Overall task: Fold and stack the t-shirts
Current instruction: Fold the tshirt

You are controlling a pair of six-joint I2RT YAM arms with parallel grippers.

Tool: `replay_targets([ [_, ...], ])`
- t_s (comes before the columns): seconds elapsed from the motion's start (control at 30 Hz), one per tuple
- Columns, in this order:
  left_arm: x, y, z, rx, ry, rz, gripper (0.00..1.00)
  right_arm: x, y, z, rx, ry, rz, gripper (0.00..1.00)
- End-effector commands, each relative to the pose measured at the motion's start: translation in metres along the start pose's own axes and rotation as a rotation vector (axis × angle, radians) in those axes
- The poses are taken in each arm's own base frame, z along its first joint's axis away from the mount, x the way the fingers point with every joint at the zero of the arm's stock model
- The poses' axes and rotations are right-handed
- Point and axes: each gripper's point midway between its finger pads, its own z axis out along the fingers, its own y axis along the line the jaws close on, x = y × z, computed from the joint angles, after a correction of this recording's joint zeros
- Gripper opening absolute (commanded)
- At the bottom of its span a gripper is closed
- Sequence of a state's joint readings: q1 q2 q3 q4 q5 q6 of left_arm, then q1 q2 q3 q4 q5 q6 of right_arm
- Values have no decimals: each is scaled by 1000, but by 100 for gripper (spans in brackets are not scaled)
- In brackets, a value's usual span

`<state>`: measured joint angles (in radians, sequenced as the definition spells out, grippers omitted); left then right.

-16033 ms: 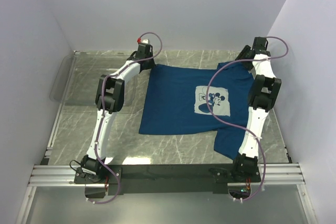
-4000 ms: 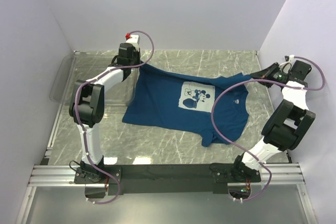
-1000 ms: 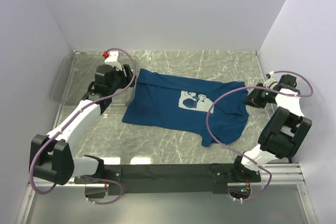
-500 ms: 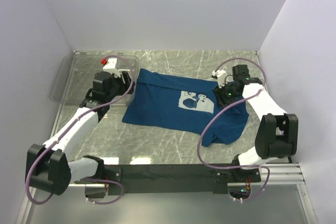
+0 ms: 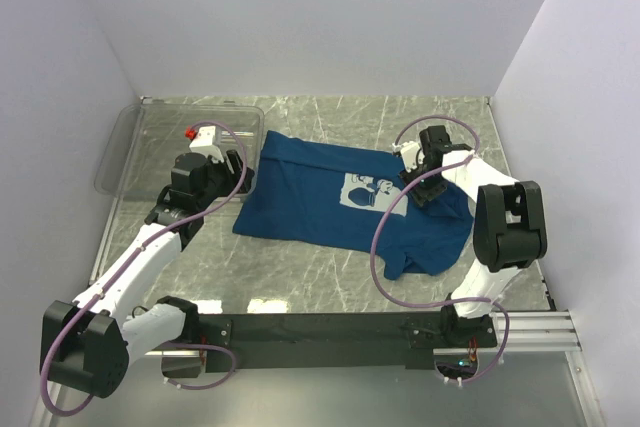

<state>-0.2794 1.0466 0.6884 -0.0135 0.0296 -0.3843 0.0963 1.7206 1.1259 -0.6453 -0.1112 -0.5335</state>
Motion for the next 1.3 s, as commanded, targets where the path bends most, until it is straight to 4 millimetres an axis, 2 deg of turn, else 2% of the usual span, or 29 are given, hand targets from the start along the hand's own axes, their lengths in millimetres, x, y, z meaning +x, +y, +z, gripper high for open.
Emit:
replay_targets([
  [0.0,-4,-5,-5,22,-25,-24,67,-13,-15,3,71,-11,14,47],
  [0.27,-6,-6,-6,24,-31,-22,67,-7,-14,18,59,27,27,45],
  [0.37,-5,-5,-6,24,-29,-20,67,-10,-16,15,70,16,23,34],
  [0.43,-5,-6,-6,24,-29,-22,67,-14,-16,12,67,4,21,22],
  [0.47,-5,-6,-5,23,-28,-21,67,-15,-16,8,60,-2,24,13],
  [0.6,-9,-6,-5,20,-36,-14,67,-30,-20,-16,65,-66,28,4],
  [0.63,-9,-5,-4,19,-34,-11,67,-41,-23,-28,56,-108,34,3],
  [0.73,-9,-6,-2,21,-30,-7,67,-52,-26,-43,38,-142,42,4],
  [1.07,-12,-7,2,26,-23,5,67,-55,-17,-30,-83,-100,32,9],
  [1.27,-12,-6,3,24,-23,6,67,-26,-10,-4,-114,15,22,13],
])
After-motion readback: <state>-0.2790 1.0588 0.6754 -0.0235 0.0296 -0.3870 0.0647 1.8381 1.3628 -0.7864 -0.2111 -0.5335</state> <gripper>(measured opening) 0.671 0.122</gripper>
